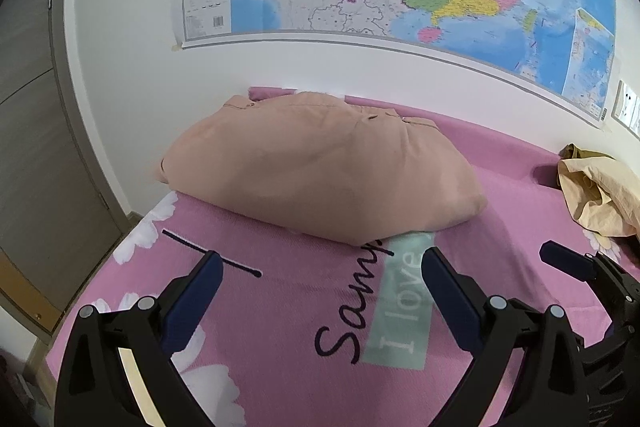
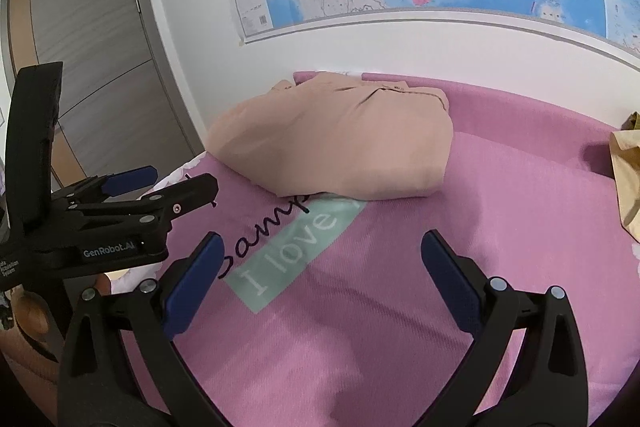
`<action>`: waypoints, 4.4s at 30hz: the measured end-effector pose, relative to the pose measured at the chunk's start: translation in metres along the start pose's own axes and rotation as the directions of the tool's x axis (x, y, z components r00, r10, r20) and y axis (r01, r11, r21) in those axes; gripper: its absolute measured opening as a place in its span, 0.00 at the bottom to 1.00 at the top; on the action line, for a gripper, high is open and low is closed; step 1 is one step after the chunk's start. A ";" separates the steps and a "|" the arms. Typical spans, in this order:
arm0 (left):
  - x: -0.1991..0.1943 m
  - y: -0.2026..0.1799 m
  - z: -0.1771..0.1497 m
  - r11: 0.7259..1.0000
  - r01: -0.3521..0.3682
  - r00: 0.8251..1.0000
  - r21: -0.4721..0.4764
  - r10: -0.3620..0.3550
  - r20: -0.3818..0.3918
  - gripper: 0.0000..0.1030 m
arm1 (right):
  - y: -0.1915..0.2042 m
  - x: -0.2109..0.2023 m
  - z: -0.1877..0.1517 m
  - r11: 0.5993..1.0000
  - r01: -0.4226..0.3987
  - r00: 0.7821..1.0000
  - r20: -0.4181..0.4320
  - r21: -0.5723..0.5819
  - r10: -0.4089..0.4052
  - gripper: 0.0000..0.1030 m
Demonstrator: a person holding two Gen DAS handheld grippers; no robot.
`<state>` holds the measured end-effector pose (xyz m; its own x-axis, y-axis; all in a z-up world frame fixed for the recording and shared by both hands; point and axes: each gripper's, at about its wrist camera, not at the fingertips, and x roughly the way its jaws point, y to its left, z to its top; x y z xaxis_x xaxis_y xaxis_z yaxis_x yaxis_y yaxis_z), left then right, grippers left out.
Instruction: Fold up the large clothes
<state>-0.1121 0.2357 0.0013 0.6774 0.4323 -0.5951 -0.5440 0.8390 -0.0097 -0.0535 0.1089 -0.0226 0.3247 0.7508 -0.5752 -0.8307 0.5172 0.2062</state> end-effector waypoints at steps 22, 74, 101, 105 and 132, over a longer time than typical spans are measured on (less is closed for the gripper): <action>-0.017 0.001 -0.012 1.000 -0.012 1.000 -0.002 0.012 0.012 0.93 | 0.003 -0.014 -0.011 1.000 -0.018 1.000 0.010 0.025 0.018 0.94; -0.018 -0.001 -0.016 1.000 -0.006 1.000 0.007 0.006 -0.008 0.93 | 0.003 -0.014 -0.016 0.998 -0.037 0.999 0.009 0.046 0.037 0.94; -0.015 -0.003 -0.017 1.000 -0.010 1.000 0.012 0.010 -0.013 0.93 | 0.001 -0.014 -0.016 0.998 -0.039 0.999 0.006 0.053 0.039 0.94; -0.016 -0.002 -0.018 1.000 -0.010 1.000 0.011 0.010 -0.012 0.93 | 0.001 -0.014 -0.016 0.998 -0.040 0.999 0.006 0.053 0.039 0.94; -0.015 -0.001 -0.016 1.000 -0.014 1.000 0.012 0.014 -0.019 0.93 | 0.000 -0.013 -0.016 0.998 -0.037 0.999 0.001 0.059 0.037 0.94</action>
<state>-0.1293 0.2228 -0.0026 0.6603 0.4375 -0.6104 -0.5469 0.8371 0.0084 -0.0651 0.0931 -0.0278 0.2947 0.7697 -0.5663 -0.8140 0.5126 0.2731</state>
